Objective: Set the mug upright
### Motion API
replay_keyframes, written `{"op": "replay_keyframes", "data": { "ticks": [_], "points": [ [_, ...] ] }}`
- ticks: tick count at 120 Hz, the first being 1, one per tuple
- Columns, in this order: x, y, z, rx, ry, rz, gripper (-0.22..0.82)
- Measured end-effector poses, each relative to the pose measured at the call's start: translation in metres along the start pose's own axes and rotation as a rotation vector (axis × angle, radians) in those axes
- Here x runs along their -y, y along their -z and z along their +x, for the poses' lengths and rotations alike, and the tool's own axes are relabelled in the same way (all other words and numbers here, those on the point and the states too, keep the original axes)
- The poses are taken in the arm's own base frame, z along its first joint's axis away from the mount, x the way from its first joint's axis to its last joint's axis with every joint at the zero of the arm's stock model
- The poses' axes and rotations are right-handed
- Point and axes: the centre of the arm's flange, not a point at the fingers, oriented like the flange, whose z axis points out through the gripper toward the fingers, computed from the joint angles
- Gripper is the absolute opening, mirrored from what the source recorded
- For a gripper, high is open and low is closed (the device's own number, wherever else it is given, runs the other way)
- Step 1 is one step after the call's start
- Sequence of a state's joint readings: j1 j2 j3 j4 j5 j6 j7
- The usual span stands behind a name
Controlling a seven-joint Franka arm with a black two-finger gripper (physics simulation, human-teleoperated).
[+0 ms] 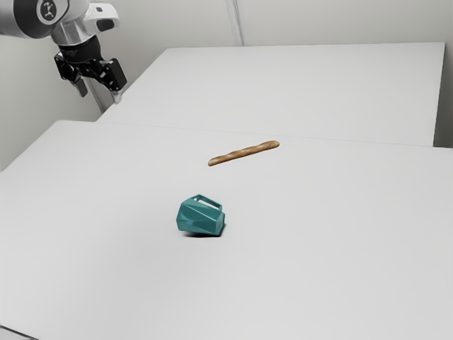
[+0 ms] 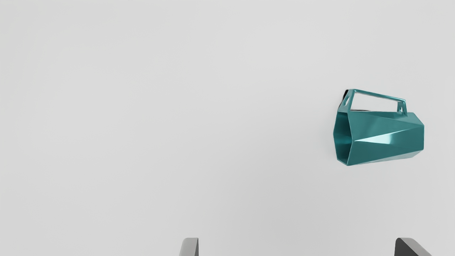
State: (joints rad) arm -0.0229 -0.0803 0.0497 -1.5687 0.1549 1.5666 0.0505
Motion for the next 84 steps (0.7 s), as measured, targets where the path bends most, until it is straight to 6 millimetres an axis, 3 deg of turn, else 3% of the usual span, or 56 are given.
{"op": "replay_keyframes", "data": {
  "ticks": [30,40,54,68,84],
  "points": [
    [0.0,-0.005,0.003,-0.001,-0.015,-0.001,0.6],
    [0.001,-0.023,0.011,0.018,-0.016,-0.003,0.6],
    [0.003,-0.068,0.027,0.081,0.0,-0.068,0.6],
    [0.004,-0.121,0.027,0.168,0.048,-0.216,0.6],
    [0.049,-0.183,0.016,0.258,0.199,-0.388,0.6]
  ]
}}
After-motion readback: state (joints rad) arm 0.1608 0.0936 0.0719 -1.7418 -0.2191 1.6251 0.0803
